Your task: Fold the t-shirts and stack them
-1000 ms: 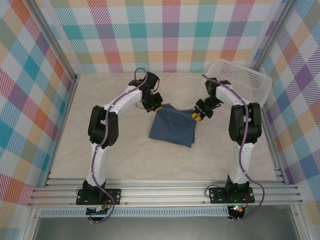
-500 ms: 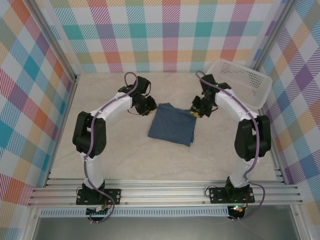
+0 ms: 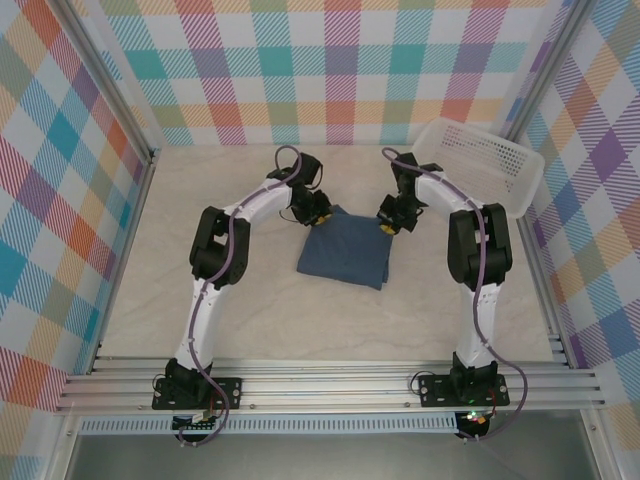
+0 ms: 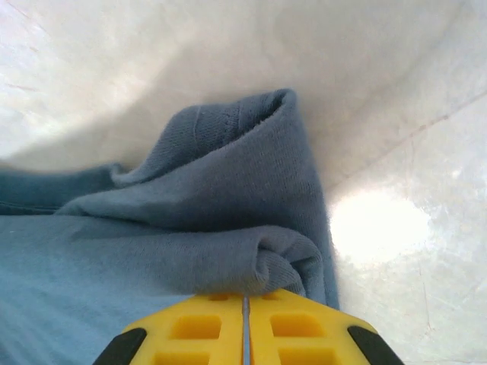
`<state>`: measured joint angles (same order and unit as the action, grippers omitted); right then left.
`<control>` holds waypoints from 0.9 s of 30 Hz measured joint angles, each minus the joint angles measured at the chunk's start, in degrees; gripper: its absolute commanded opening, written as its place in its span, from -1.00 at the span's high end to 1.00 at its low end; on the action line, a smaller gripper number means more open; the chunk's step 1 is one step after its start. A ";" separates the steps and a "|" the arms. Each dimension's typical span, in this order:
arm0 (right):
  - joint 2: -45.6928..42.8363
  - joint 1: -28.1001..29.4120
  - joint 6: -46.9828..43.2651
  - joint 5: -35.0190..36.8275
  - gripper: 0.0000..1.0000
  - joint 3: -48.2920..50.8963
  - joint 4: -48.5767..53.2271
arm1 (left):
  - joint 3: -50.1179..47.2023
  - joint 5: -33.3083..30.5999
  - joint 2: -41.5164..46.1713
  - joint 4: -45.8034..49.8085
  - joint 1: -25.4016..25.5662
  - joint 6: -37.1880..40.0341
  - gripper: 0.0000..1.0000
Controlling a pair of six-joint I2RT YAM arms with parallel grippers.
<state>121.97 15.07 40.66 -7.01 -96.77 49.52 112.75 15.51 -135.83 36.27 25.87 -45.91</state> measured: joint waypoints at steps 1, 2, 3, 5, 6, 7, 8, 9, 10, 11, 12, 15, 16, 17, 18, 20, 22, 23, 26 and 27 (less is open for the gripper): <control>0.28 0.00 -0.11 -0.02 0.79 -0.46 0.02 | 0.02 -0.09 -0.22 0.20 -0.15 0.20 0.58; 0.92 0.00 -0.31 -0.04 0.79 -0.94 0.04 | 0.02 -0.09 -0.42 0.28 -0.31 0.33 0.58; 1.62 0.00 -0.48 -0.04 0.79 -1.25 0.02 | 0.02 -0.07 -0.52 0.37 -0.42 0.37 0.58; 3.45 0.00 -0.87 -0.07 0.76 -1.33 0.09 | 0.02 0.07 -0.61 0.52 -0.59 0.55 0.56; 4.33 0.00 -0.96 -0.13 0.73 -1.31 0.22 | 0.02 0.02 -0.61 0.59 -0.61 0.59 0.51; 4.70 0.00 -1.11 -0.61 0.70 -1.38 0.22 | 0.02 -0.09 -0.61 0.61 -0.61 0.83 0.44; 4.55 -0.02 -1.36 -0.85 0.69 -1.42 0.24 | 0.02 -0.15 -0.59 0.57 -0.63 1.09 0.34; 4.52 -0.04 -1.77 -0.98 0.67 -1.46 0.31 | 0.02 -0.17 -0.46 0.44 -0.63 1.31 0.28; 4.52 -0.04 -2.21 -1.11 0.66 -1.51 0.44 | 0.02 -0.55 -0.13 0.52 -0.61 1.70 0.23; 4.52 -0.04 -2.64 -1.18 0.65 -1.77 0.72 | 0.00 -1.27 0.37 0.83 -0.61 2.29 0.16; 4.52 -0.04 -3.10 -1.14 0.61 -2.16 1.11 | -0.13 -2.10 1.18 1.22 -0.63 2.80 0.09; 3.39 0.00 -4.37 -1.01 0.43 -2.21 1.18 | -3.41 -4.20 6.78 2.19 -0.90 4.42 0.08; 2.43 0.00 -4.92 -0.94 0.37 -1.95 1.09 | -4.92 -4.46 9.01 2.73 -1.03 4.98 0.08; 0.59 0.00 -5.20 -0.92 0.29 -1.40 0.94 | -7.58 -4.59 12.22 2.73 -1.22 5.77 0.10; -2.03 0.00 -5.46 -0.92 0.24 -0.48 0.48 | -10.25 -4.52 15.19 2.60 -1.42 6.47 0.14; -7.80 0.00 -6.08 -1.36 0.21 1.77 -0.55 | -16.09 -3.54 20.31 2.05 -2.05 7.91 0.23; -14.43 0.02 -6.51 -2.43 0.20 3.85 -1.42 | -19.89 -1.62 22.47 1.84 -2.84 9.57 0.30; -17.33 0.02 -6.71 -3.06 0.20 5.01 -2.23 | -21.00 -0.68 22.34 1.57 -3.21 10.58 0.32; -24.96 0.15 -6.86 -5.05 0.19 9.49 -4.22 | -22.75 1.95 19.78 0.72 -3.52 13.51 0.36; -26.60 0.26 -6.86 -5.60 0.19 11.17 -4.68 | -22.75 2.58 18.69 0.61 -3.50 14.29 0.37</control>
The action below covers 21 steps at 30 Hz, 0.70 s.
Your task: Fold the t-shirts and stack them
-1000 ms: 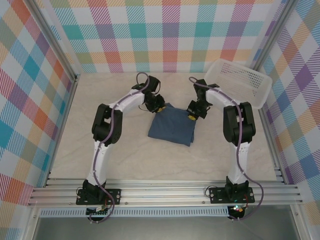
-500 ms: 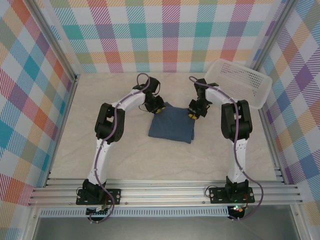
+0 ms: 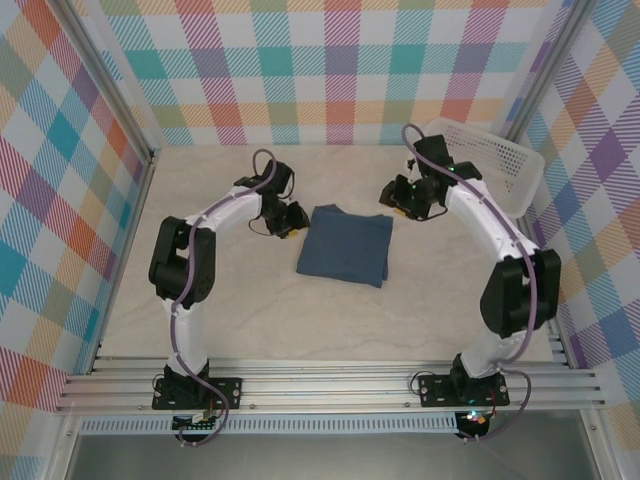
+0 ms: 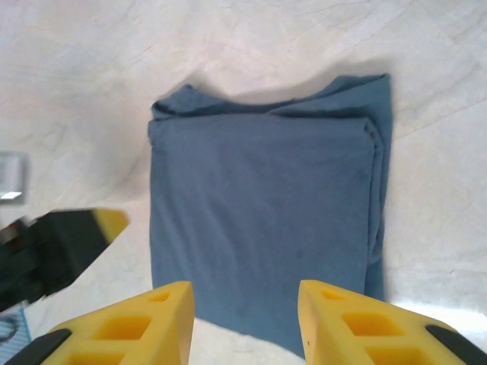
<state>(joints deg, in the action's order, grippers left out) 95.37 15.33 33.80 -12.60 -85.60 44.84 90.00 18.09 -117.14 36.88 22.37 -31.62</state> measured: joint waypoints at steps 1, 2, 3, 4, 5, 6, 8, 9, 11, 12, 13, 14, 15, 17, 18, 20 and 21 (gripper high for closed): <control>-1.18 0.04 0.02 -0.42 0.19 1.64 -0.15 | 0.02 0.55 -1.01 -0.15 0.09 0.81 0.37; -1.99 0.09 0.07 -0.81 0.19 3.32 -0.24 | 0.04 0.96 -2.03 -0.20 0.28 1.60 0.37; -2.34 0.09 0.20 -1.14 0.19 4.76 -0.22 | 0.13 1.29 -2.86 -0.17 0.46 2.23 0.37; -2.43 0.13 0.26 -1.38 0.21 5.99 -0.24 | 0.20 1.62 -3.63 -0.22 0.63 2.73 0.37; -2.43 0.13 0.42 -1.60 0.23 7.41 -0.24 | 0.26 1.88 -4.33 -0.24 0.83 3.02 0.37; -2.43 0.13 0.70 -1.77 0.24 8.59 -0.20 | 0.26 2.01 -4.87 -0.24 1.01 3.21 0.38; -2.45 0.13 1.33 -2.32 0.25 10.16 -0.20 | 0.26 2.03 -5.64 -0.24 1.27 3.58 0.43; -2.45 0.13 1.57 -2.62 0.25 10.64 -0.22 | 0.31 1.84 -5.81 -0.20 1.44 3.67 0.49; -2.71 0.13 2.01 -3.08 0.26 11.13 -0.24 | 0.63 1.81 -5.95 -0.31 1.46 3.91 0.61; -3.04 0.22 2.21 -3.21 0.26 11.28 -0.31 | 0.81 1.79 -6.14 -0.66 1.55 3.76 0.70; -3.37 0.33 2.40 -3.39 0.27 11.34 -0.28 | 0.92 1.79 -6.29 -0.92 1.62 3.89 0.79; -3.76 0.42 2.62 -3.58 0.28 11.37 -0.28 | 1.07 1.75 -6.54 -1.09 1.75 3.65 0.90; -4.28 0.46 2.80 -3.63 0.28 11.37 -0.28 | 1.42 1.53 -6.73 -1.03 1.77 3.48 1.00; -5.18 0.46 2.86 -3.82 0.29 11.37 -0.24 | 2.69 0.28 -7.08 -0.92 1.77 2.93 1.00; -5.66 0.46 2.84 -3.82 0.29 11.37 -0.24 | 3.56 -0.74 -7.39 -0.76 1.75 2.91 1.00; -6.36 0.46 2.84 -3.82 0.30 11.43 -0.22 | 5.46 -2.60 -8.13 0.24 1.25 2.71 1.00; -6.71 0.46 2.84 -3.78 0.30 11.54 -0.22 | 6.19 -3.48 -8.39 0.72 1.03 2.67 1.00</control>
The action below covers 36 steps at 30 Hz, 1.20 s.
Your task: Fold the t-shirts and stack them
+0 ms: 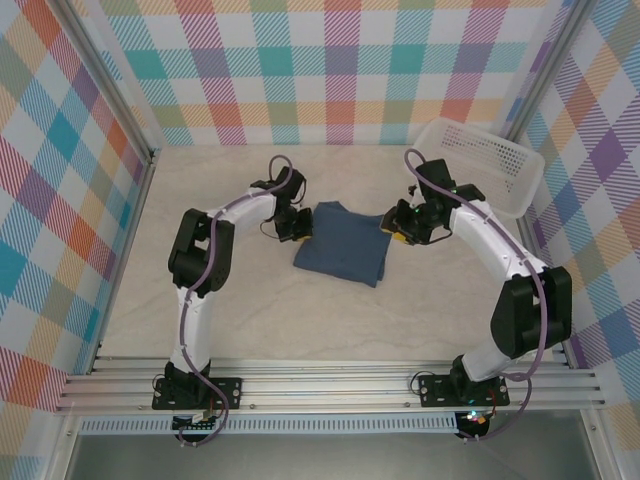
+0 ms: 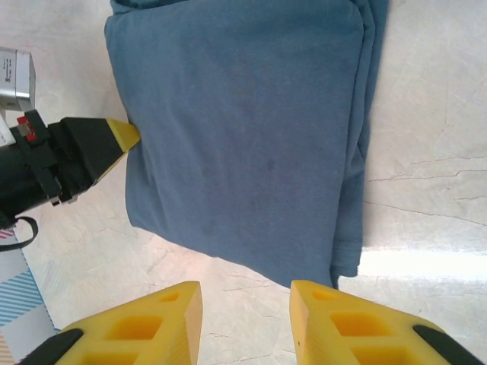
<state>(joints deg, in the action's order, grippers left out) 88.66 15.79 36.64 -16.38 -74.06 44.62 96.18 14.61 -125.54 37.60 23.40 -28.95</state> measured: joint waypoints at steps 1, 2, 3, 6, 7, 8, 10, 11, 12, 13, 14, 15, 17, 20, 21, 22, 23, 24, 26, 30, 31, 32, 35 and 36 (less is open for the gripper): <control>-0.28 0.00 0.00 0.00 0.31 0.22 0.00 | 0.35 -0.79 -0.02 0.42 -0.31 -0.02 1.00; -0.55 0.00 -0.02 0.00 0.31 0.57 0.00 | 0.63 -1.77 -0.02 1.03 -0.87 -0.04 1.00; -0.76 0.00 -0.02 0.00 0.32 0.96 0.02 | 0.92 -2.58 -0.02 1.75 -1.66 -0.11 1.00; -1.03 0.00 -0.02 0.02 0.33 2.14 0.04 | 1.44 -4.72 -0.02 3.65 -5.20 -0.07 1.00; -1.03 0.00 -0.02 0.00 0.33 2.45 0.02 | 1.66 -5.29 -0.02 4.17 -6.45 0.11 1.00; -1.03 0.00 -0.02 0.00 0.34 2.86 0.04 | 2.01 -6.10 -0.02 4.92 -8.11 0.44 1.00; -1.03 0.00 -0.02 -0.02 0.34 3.41 0.11 | 3.43 -8.13 -0.07 6.95 -11.13 1.81 1.00; -1.03 0.00 -0.02 -0.02 0.35 3.58 0.11 | 5.11 -9.57 -0.31 8.50 -12.74 2.91 1.00; -1.03 0.00 -0.02 -0.04 0.35 3.65 0.17 | 7.43 -11.41 -0.70 10.14 -14.19 4.02 1.00; -1.03 0.00 -0.04 -0.04 0.35 3.67 0.22 | 9.51 -12.98 -1.11 11.26 -15.26 4.92 1.00; -1.03 0.00 -0.04 -0.11 0.35 3.72 0.22 | 12.24 -15.06 -1.64 12.50 -16.44 5.99 1.00; -1.03 0.00 -0.04 -0.22 0.36 3.78 0.22 | 14.93 -17.16 -2.23 13.53 -17.42 6.75 1.00; -1.03 0.00 -0.04 -0.22 0.36 4.00 0.24 | 19.89 -21.11 -3.52 15.19 -19.21 7.80 1.00; -1.03 -0.02 -0.07 -0.22 0.36 4.55 0.28 | 27.52 -28.15 -6.47 17.88 -21.29 8.02 1.00; -1.03 -0.02 -0.07 -0.22 0.37 4.76 0.35 | 29.77 -30.34 -7.63 18.47 -21.79 7.98 1.00; -1.03 -0.02 -0.07 -0.22 0.37 4.96 0.48 | 31.87 -32.20 -8.83 18.95 -22.21 8.00 1.00; -1.03 -0.02 -0.09 -0.22 0.37 5.11 0.66 | 34.40 -34.36 -10.43 19.34 -22.62 8.02 1.00; -1.03 -0.02 -0.11 -0.22 0.37 5.20 0.85 | 36.74 -36.48 -12.07 19.50 -22.93 8.28 1.00; -1.07 -0.09 -0.28 -0.22 0.37 5.40 1.16 | 41.99 -40.57 -15.82 20.26 -23.52 8.92 1.00; -1.62 -0.59 -0.72 -0.22 0.38 6.29 1.62 | 50.56 -45.88 -22.60 21.90 -24.76 8.92 1.00; -1.95 -0.74 -0.76 -0.26 0.38 6.69 1.66 | 50.93 -46.27 -23.17 22.05 -25.27 8.92 1.00; -2.38 -0.94 -0.92 -0.42 0.38 7.23 1.79 | 51.04 -46.60 -23.67 22.10 -25.99 8.92 1.00; -3.13 -1.57 -1.16 -1.18 0.37 8.74 1.77 | 51.10 -47.12 -24.04 22.08 -28.55 8.94 1.00; -3.15 -1.60 -1.16 -1.46 0.37 9.22 1.68 | 51.17 -47.12 -24.04 21.99 -29.64 8.94 1.00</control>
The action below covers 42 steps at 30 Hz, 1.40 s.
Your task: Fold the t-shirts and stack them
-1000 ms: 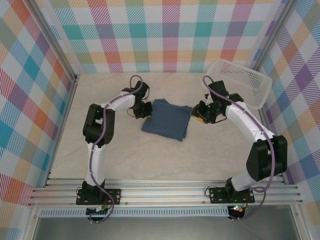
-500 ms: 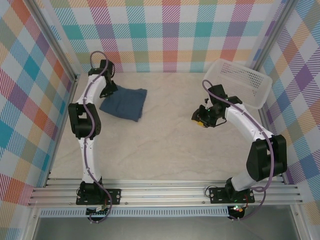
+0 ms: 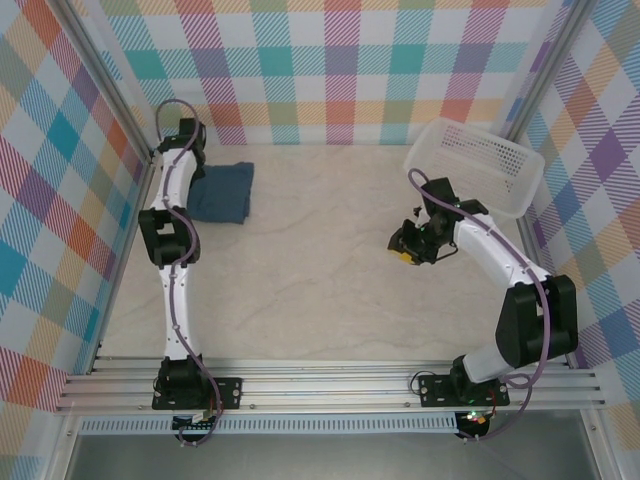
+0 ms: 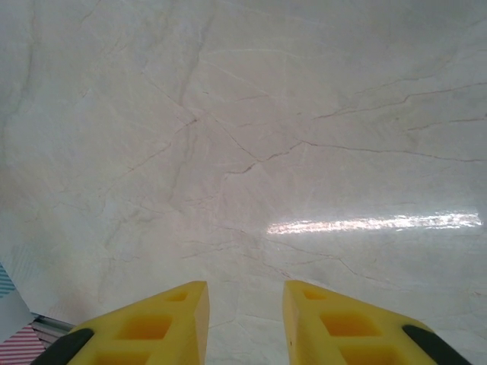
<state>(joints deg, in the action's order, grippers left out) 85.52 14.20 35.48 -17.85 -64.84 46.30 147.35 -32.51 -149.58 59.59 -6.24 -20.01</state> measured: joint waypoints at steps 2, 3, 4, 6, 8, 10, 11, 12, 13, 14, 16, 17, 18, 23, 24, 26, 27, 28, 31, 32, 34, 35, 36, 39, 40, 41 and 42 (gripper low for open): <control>0.00 -0.04 0.00 -0.85 0.36 0.72 -0.13 | 0.35 0.42 0.00 -0.90 -1.84 0.31 1.00; 0.00 -0.04 -0.02 -1.40 0.36 0.87 -0.39 | 0.39 1.01 0.00 -1.79 -2.60 0.61 1.00; -0.09 -0.04 -0.02 -2.01 0.36 0.92 -0.74 | 0.55 1.68 0.00 -2.56 -3.08 1.16 1.00; -0.61 -0.04 -0.20 -3.67 0.35 0.96 -2.40 | 1.05 3.56 -0.11 -4.15 -4.31 1.92 1.00; -2.23 -0.04 -0.17 -5.53 0.31 1.38 -5.44 | 2.05 4.92 -0.50 -5.27 -4.81 2.34 1.00; -5.53 -0.04 0.09 -7.19 0.29 2.95 -10.34 | 2.62 5.99 -0.85 -6.21 -4.83 2.58 1.00; -7.82 -0.04 0.31 -7.91 0.28 4.07 -13.31 | 2.71 6.51 -1.01 -6.43 -4.83 2.73 1.00; -10.12 -0.04 0.55 -8.48 0.28 5.11 -16.26 | 2.71 6.99 -1.18 -6.58 -4.83 2.80 1.00; -12.20 -0.04 0.81 -8.96 0.28 5.79 -18.88 | 2.71 7.45 -1.46 -6.82 -4.83 2.91 1.00; -13.55 -0.04 1.09 -9.29 0.28 6.12 -21.20 | 2.71 7.80 -1.70 -7.04 -4.83 2.93 1.00; -15.85 -0.04 1.79 -9.66 0.27 6.99 -27.06 | 2.71 8.76 -2.27 -7.30 -4.92 2.95 1.00; -16.74 -0.04 2.29 -9.66 0.26 7.80 -29.92 | 2.71 9.20 -2.54 -7.28 -5.03 2.91 0.99; -17.86 -0.04 2.82 -9.44 0.24 9.31 -33.44 | 2.71 9.77 -2.71 -7.26 -5.11 2.80 0.98; -22.95 -0.04 4.68 -6.58 0.17 17.29 -42.99 | 2.71 11.74 -2.84 -7.04 -5.84 1.75 0.14; -23.34 -0.04 4.79 -6.16 0.16 17.90 -43.54 | 2.71 12.00 -2.84 -7.02 -5.97 1.42 -0.06; -23.50 -0.04 4.83 -5.77 0.15 18.05 -44.15 | 2.71 12.11 -2.84 -6.60 -6.19 0.74 -0.33; -23.58 -0.04 4.85 -5.79 0.14 18.05 -44.37 | 2.73 11.98 -2.84 -6.19 -6.19 0.07 -0.56; -23.80 -0.04 4.92 -5.79 0.14 18.05 -44.41 | 2.75 11.74 -2.73 -5.60 -6.16 -0.20 -0.62; -24.96 -0.04 5.05 -5.75 0.06 18.10 -44.17 | 2.75 9.90 -1.68 -3.02 -5.44 -1.75 -0.65; -25.44 -0.04 5.07 -5.55 -0.01 18.14 -44.00 | 2.64 9.31 -0.85 -1.99 -5.16 -2.36 -0.65; -26.88 -0.02 4.61 -4.17 -0.27 18.25 -42.95 | 0.74 8.70 2.89 0.00 -4.61 -4.11 -0.66; -27.67 -0.04 4.44 -3.10 -0.74 18.27 -42.18 | -1.05 8.85 5.31 0.48 -4.22 -4.79 -0.67; -28.70 -0.04 4.13 -1.57 -1.00 18.32 -41.38 | -4.48 9.29 9.14 0.33 -3.67 -5.62 -0.87; -31.54 -0.07 2.78 4.37 -0.99 17.81 -36.65 | -25.99 11.50 27.93 -6.47 -0.83 -7.43 -1.00; -31.89 -0.26 2.54 6.32 -0.99 16.70 -33.24 | -34.27 12.63 35.10 -9.77 0.31 -8.04 -1.00; -31.80 -0.61 1.97 8.11 -0.99 15.08 -29.75 | -44.48 13.97 44.44 -14.47 1.79 -9.03 -1.00; -31.41 -1.05 0.94 9.44 -0.99 13.16 -26.49 | -52.52 15.04 52.89 -17.77 3.32 -9.88 -1.00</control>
<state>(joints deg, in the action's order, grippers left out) 54.11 13.15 36.42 -8.40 -51.68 19.81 94.83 -17.47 -96.68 41.82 -2.92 -29.89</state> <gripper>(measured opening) 0.996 0.997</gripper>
